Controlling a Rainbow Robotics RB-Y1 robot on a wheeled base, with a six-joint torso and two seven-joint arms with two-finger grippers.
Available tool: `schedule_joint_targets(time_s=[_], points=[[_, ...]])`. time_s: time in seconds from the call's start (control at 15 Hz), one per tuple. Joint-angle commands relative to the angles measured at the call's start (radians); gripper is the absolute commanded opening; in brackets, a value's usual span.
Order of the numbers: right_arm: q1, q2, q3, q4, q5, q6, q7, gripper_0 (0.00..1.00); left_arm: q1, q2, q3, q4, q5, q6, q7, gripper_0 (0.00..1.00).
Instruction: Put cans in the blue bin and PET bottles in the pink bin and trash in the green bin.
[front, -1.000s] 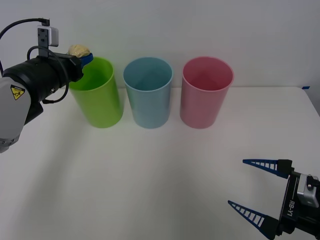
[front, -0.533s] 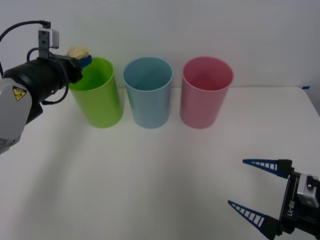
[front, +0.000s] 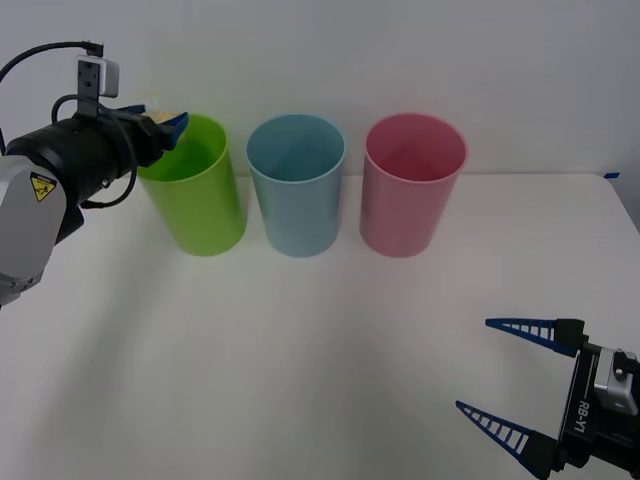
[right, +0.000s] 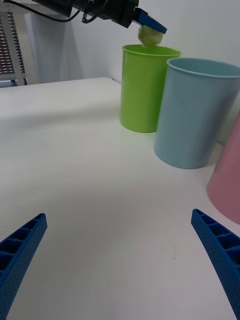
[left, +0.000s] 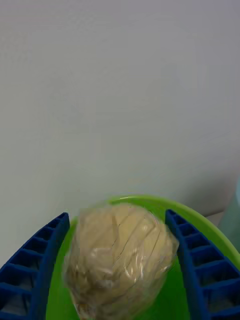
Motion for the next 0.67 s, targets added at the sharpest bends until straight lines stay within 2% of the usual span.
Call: schedule_joint_targets(time_s=[0.07, 0.53, 0.67], points=[[0.0, 0.0, 0.0, 0.0, 0.0, 0.0, 0.0, 1.0, 0.0, 0.0, 0.0, -0.001, 0.015, 0.0, -0.001, 1.0], [0.0, 0.0, 0.0, 0.0, 0.0, 0.0, 0.0, 1.0, -0.001, 0.0, 0.01, -0.004, 0.05, 0.002, -0.02, 1.0], [0.0, 0.0, 0.0, 0.0, 0.0, 0.0, 0.0, 1.0, 0.0, 0.014, 0.022, -0.036, 0.111, 0.0, -0.029, 1.0]])
